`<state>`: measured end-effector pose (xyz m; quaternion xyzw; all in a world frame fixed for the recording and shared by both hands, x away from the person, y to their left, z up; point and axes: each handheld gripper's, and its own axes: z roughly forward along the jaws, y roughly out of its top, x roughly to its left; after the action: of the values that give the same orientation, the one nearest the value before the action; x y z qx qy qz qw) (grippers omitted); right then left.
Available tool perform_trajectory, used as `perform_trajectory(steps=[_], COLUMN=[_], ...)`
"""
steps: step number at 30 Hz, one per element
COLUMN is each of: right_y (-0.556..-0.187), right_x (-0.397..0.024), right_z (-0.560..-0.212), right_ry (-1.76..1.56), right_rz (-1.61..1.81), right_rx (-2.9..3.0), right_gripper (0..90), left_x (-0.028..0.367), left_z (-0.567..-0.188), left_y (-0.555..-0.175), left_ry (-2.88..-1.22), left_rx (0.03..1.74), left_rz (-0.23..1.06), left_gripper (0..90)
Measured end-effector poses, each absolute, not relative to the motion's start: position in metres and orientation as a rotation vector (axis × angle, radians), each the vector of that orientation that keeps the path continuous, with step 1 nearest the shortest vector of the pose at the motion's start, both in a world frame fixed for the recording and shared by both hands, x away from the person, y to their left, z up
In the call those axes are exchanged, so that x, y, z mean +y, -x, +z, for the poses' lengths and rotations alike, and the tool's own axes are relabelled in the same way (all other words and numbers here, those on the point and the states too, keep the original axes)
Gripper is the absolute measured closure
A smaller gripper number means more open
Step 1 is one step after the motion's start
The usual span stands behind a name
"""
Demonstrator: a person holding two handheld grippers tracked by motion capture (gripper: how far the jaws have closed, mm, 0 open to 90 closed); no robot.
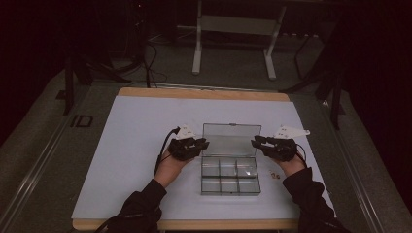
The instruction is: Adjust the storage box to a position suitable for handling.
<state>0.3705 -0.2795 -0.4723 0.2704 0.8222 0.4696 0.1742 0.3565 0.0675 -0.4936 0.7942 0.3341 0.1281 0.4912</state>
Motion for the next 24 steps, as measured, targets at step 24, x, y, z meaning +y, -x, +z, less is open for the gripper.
perform_trajectory(steps=[24], right_y=[-0.381], right_x=[-0.271], right_z=[-0.496], right_ry=[-0.892], right_rz=[1.271], right_rx=[2.400], right_gripper=[56.3], left_x=[0.062], left_z=[-0.508], left_y=[-0.368], left_ry=[-1.924], left_rx=[0.900], left_rz=[0.241], left_gripper=[64.2])
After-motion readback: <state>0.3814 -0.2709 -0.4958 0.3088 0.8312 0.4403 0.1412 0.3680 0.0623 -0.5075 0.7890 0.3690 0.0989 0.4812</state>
